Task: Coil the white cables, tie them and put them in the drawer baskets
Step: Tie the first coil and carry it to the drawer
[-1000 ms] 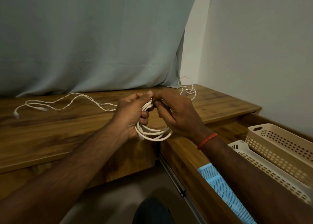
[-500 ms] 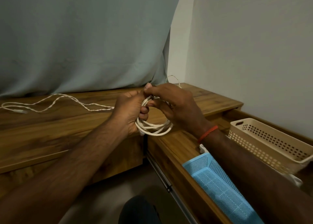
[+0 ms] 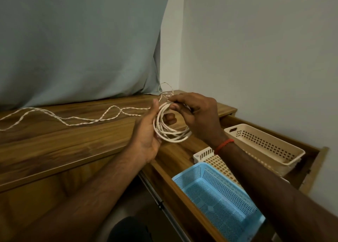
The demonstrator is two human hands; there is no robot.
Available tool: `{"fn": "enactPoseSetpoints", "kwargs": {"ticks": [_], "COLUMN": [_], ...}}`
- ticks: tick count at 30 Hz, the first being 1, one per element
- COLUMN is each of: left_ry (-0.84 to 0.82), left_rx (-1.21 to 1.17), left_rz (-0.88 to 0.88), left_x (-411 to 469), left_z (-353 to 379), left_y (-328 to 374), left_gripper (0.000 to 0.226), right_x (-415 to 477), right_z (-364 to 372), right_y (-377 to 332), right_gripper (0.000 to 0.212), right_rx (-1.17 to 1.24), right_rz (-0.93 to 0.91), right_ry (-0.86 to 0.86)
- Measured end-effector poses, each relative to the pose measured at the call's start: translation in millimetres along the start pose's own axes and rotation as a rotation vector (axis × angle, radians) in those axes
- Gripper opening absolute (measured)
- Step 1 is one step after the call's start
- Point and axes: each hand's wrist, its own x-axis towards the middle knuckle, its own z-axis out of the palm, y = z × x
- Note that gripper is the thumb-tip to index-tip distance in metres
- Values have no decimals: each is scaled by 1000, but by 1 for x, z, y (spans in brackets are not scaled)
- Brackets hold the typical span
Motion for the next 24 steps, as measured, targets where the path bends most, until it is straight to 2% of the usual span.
{"fn": "enactPoseSetpoints", "kwargs": {"ticks": [8, 14, 18, 24], "left_ry": [-28, 93, 157, 57], "left_rx": [104, 230, 306, 343], "left_rz": [29, 32, -14, -126], "left_x": [3, 38, 64, 96], "left_z": [33, 63, 88, 124], "left_y": [-52, -85, -112, -158], "left_gripper": [35, 43, 47, 44], "right_x": [-28, -48, -62, -90], "right_z": [-27, -50, -67, -94], "right_y": [33, 62, 84, 140], "right_gripper": [16, 21, 38, 44], "right_rx": [-101, -267, -428, -575], "right_rz": [55, 132, 242, 400], "right_ry": [1, -199, -360, -501]}}
